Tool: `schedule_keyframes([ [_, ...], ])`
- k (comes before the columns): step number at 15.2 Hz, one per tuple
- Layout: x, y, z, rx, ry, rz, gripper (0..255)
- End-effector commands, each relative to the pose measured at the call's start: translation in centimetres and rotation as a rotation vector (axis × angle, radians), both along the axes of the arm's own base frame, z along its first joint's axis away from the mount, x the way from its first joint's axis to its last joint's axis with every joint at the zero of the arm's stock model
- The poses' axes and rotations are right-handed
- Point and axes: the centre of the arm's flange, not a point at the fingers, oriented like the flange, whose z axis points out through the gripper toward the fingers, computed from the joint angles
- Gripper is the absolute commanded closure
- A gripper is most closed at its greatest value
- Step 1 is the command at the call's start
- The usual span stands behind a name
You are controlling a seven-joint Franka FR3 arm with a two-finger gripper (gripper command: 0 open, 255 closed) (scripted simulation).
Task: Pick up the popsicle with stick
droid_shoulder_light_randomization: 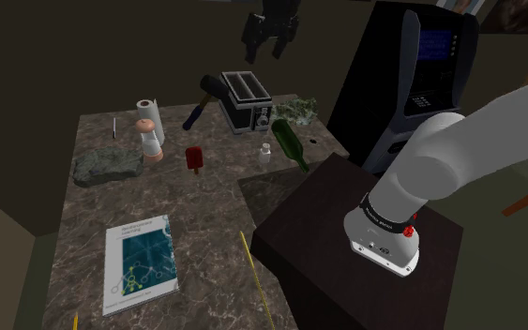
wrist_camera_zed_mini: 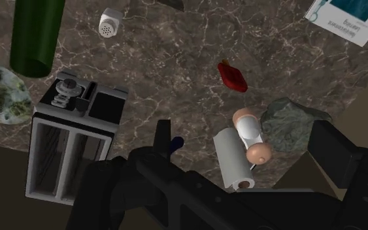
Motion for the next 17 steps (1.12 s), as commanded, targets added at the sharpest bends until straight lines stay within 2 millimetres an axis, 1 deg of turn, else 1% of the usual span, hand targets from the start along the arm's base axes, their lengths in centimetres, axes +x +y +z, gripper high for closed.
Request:
schedule_keyframes([
  [1,1.9,0.9,-1.9,-0.001,0.012,-0.010,0],
  [17,13.9,6.2,-19.4,-0.012,0.120,-0.082,0],
])
